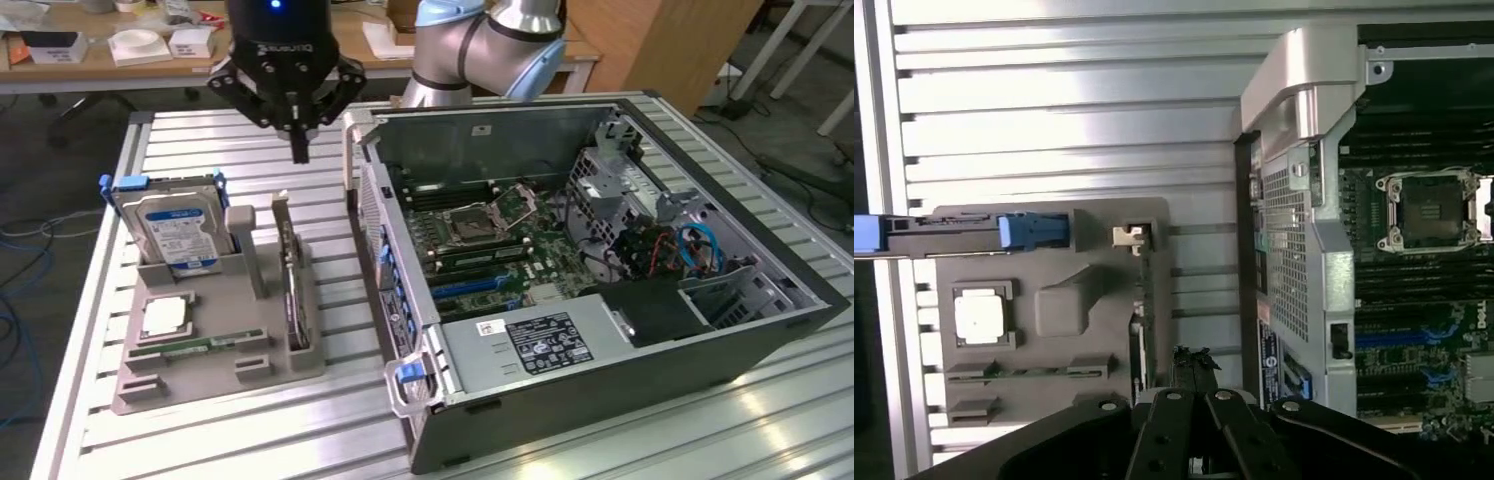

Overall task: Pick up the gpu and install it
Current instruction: 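Reach for the gpu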

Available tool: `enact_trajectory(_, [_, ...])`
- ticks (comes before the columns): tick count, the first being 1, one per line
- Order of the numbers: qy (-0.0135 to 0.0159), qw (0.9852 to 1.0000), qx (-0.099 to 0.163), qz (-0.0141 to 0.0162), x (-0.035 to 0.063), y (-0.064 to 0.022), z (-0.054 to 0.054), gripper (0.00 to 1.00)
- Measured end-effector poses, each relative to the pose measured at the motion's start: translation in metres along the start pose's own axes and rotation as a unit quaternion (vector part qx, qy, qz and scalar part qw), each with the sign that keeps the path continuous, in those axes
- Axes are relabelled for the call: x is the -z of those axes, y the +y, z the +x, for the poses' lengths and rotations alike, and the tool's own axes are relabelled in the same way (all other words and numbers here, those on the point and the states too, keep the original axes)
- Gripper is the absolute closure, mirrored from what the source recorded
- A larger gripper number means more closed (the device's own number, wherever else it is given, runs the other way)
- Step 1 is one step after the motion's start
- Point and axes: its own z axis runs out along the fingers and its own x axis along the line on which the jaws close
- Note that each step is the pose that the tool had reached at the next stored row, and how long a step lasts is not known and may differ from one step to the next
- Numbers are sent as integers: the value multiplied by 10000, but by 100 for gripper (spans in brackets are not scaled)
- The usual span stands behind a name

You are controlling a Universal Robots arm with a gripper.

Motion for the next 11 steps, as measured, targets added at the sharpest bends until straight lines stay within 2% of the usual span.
enact_trajectory(7, [3, 10000, -1, 20, -1, -24, 301, 90])
enact_trajectory(9, [5, 10000, 2, 22, 1, -25, 307, 89])
enact_trajectory(11, [5, 10000, 2, 22, 1, -25, 308, 77])
